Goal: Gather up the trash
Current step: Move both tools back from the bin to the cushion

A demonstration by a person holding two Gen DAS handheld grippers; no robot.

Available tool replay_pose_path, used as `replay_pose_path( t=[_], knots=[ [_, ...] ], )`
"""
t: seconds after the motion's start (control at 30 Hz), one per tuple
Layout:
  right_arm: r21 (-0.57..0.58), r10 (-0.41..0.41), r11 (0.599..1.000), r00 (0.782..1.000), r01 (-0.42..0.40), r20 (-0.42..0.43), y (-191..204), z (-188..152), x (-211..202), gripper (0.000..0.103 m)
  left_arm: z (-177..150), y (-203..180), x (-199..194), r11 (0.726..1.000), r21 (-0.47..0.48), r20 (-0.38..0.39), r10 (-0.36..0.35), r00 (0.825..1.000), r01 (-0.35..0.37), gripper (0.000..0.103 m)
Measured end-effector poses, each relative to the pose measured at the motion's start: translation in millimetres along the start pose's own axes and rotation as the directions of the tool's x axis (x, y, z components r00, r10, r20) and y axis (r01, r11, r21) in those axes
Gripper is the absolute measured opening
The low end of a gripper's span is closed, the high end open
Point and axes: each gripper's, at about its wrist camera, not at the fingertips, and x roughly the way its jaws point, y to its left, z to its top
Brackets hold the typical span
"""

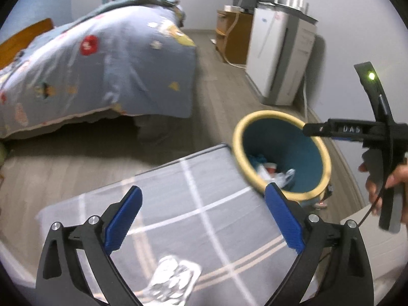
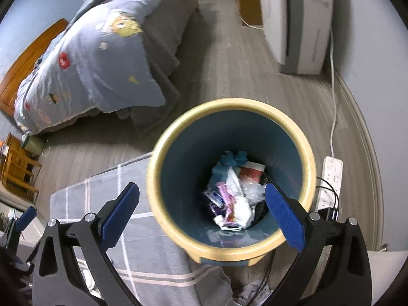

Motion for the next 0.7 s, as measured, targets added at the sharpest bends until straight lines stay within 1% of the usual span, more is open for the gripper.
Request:
replay_pose_path(
  t=[0.07, 0.23, 0.43, 0.53, 0.7],
  knots=[
    [-0.037, 0.002, 0.999, 1.000, -0.002, 0.009, 15, -2, -4, 0.097, -11, 14, -14, 0.999, -0.003, 0.003, 0.041, 0.999, -0.041, 0.096],
    [-0.154, 0.002, 0.988, 1.000, 0.001, 0.022, 58, -12, -15, 0.097, -39, 42, -39, 0.994, -0.029, -0.004, 0.107, 0.994, -0.107, 0.096],
    [-0.257, -0.002, 0.966, 1.000, 0.004, 0.008, 105, -38, -22, 0.097, -82, 68, -56, 0.983, -0.084, -0.056, 0.160, 0.985, -0.165, 0.096],
    [-0.277, 0.003, 0.961, 1.000, -0.004, -0.005, 123, -51, -26, 0.097, -97, 77, -69, 0.978, -0.116, -0.066, 0.168, 0.984, -0.174, 0.096],
    [-0.258, 0.016, 0.966, 1.000, -0.019, -0.014, 150, -77, -32, 0.097, -118, 84, -84, 0.975, -0.116, -0.067, 0.181, 0.981, -0.188, 0.096]
  ],
)
